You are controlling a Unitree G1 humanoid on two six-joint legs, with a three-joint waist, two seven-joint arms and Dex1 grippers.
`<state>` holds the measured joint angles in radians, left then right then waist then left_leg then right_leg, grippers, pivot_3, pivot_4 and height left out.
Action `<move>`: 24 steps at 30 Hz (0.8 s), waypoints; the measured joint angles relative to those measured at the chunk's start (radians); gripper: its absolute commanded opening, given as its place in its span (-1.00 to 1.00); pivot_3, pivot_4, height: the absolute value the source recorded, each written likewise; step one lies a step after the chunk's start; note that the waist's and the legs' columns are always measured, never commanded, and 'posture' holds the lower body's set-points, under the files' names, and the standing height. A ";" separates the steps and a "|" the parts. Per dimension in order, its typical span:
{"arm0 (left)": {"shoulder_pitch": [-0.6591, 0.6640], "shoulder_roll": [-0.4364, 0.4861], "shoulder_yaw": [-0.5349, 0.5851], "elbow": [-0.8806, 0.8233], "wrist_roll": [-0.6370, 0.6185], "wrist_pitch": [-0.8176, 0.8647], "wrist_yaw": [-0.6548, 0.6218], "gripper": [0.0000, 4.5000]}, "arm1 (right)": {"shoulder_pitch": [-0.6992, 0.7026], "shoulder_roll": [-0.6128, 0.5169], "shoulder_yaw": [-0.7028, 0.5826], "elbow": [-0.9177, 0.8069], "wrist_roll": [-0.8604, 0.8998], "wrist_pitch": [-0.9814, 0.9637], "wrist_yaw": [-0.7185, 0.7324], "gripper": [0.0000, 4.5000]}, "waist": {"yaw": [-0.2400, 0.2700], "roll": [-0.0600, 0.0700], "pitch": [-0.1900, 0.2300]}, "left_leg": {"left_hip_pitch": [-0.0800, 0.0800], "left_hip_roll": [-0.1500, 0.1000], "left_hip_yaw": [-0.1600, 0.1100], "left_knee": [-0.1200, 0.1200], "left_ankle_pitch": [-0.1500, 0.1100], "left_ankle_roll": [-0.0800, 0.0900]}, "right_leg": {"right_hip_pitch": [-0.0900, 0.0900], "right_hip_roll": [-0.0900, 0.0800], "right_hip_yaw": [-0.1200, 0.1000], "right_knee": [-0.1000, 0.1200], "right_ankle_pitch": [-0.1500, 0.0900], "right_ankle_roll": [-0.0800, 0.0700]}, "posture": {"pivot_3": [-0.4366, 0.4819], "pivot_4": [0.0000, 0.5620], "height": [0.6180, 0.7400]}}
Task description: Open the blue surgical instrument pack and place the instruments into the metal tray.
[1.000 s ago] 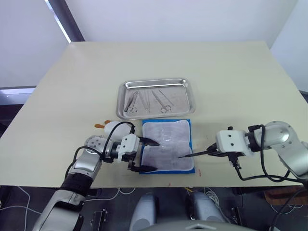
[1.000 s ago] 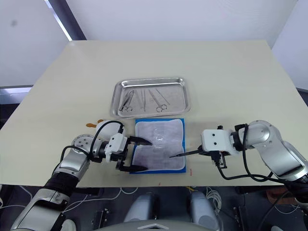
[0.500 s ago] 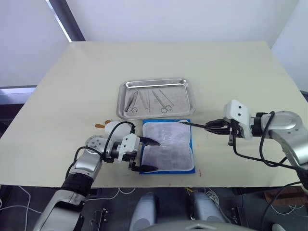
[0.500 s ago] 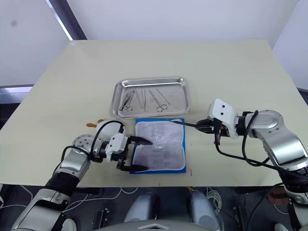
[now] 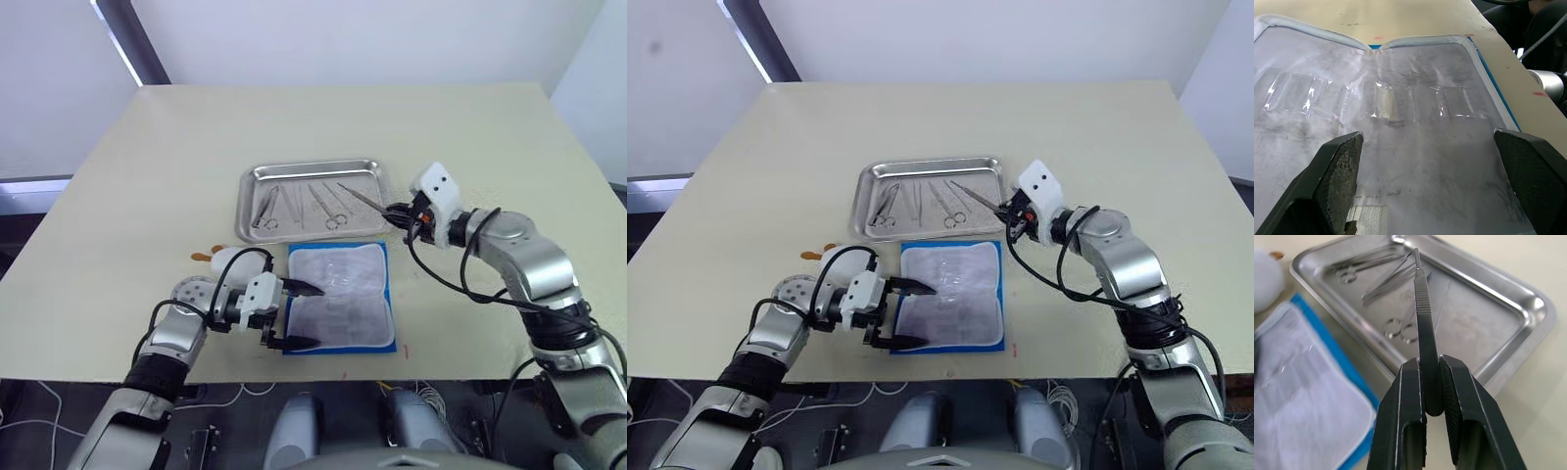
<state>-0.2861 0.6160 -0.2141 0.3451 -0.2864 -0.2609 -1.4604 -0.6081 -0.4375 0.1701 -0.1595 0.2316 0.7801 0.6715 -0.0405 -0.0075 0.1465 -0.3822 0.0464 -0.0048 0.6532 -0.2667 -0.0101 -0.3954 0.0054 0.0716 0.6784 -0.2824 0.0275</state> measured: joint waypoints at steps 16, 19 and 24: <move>0.012 -0.001 0.011 0.000 -0.001 -0.010 0.002 1.00 | -0.190 0.316 0.015 0.337 -0.107 0.038 -0.294 -0.98 | -0.003 0.001 -0.001 | 0.000 0.000 0.000 0.000 0.000 0.000 | -0.001 0.000 0.000 0.001 0.000 0.000 | -0.05 -0.47 1.00; 0.012 -0.001 0.011 0.000 -0.001 -0.010 0.002 1.00 | -0.225 0.363 0.009 0.418 -0.119 0.048 -0.347 -0.98 | -0.004 0.001 -0.001 | 0.000 0.000 0.000 0.000 0.000 0.000 | -0.001 0.000 0.000 0.001 0.000 -0.001 | -0.05 -0.47 1.00; 0.013 -0.002 0.011 0.000 -0.001 -0.010 0.003 1.00 | -0.270 0.414 -0.008 0.561 -0.141 0.023 -0.413 -0.98 | -0.004 0.002 -0.001 | 0.000 0.000 0.000 0.000 0.000 0.000 | -0.001 0.000 0.000 0.001 0.000 -0.001 | -0.05 -0.47 1.00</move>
<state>-0.2733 0.6142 -0.2027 0.3448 -0.2872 -0.2712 -1.4577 -0.8778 -0.0232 0.1618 0.4013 0.0902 0.8027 0.2588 -0.0448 -0.0059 0.1459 -0.3822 0.0468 -0.0044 0.6528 -0.2667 -0.0100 -0.3966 0.0055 0.0719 0.6791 -0.2820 0.0270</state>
